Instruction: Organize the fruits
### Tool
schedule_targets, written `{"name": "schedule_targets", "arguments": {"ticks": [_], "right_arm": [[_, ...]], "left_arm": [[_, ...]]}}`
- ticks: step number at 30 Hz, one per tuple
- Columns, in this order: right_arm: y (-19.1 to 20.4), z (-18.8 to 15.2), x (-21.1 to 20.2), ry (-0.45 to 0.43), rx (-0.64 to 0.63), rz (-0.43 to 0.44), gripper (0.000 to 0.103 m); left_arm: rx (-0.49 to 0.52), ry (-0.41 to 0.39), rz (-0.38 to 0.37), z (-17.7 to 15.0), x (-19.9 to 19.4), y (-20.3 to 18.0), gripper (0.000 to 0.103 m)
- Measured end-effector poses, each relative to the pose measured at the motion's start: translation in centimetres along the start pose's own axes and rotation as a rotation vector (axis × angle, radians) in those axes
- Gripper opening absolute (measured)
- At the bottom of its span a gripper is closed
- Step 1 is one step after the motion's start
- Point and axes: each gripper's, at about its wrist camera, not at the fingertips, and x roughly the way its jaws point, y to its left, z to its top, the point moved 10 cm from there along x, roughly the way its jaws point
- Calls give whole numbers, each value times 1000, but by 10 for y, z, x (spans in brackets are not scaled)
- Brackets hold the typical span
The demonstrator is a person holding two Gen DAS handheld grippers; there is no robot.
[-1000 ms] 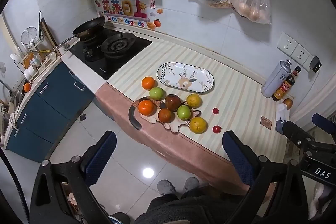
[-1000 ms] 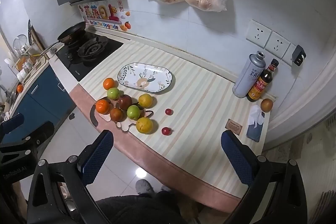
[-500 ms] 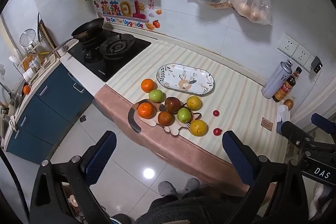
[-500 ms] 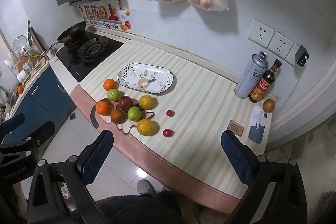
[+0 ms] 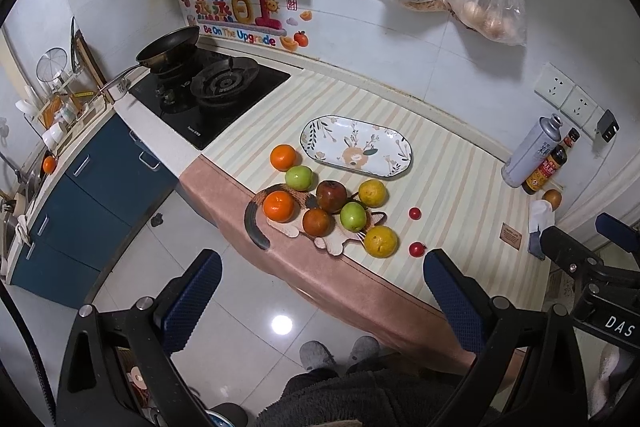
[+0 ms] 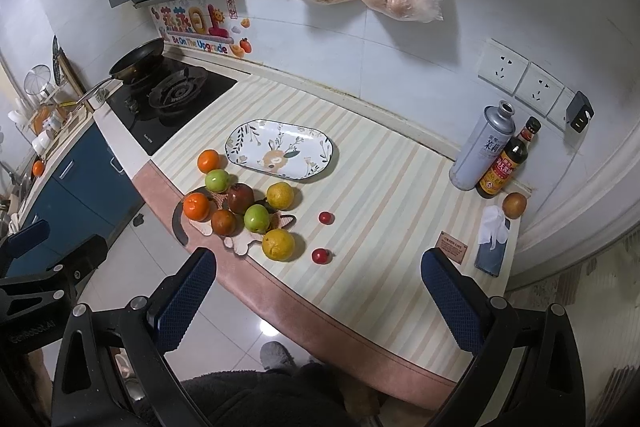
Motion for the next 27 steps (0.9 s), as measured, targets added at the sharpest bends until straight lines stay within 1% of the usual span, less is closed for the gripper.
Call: {"name": "schedule_targets", "arguments": {"ticks": [11,27], "right_arm": [[8,3,2,5,-8,5,103],[8,3,2,8,-3,8,103]], "left_arm": [[1,2,-1,2,0,1,103],[1,1,2,3,0,2,103]]}}
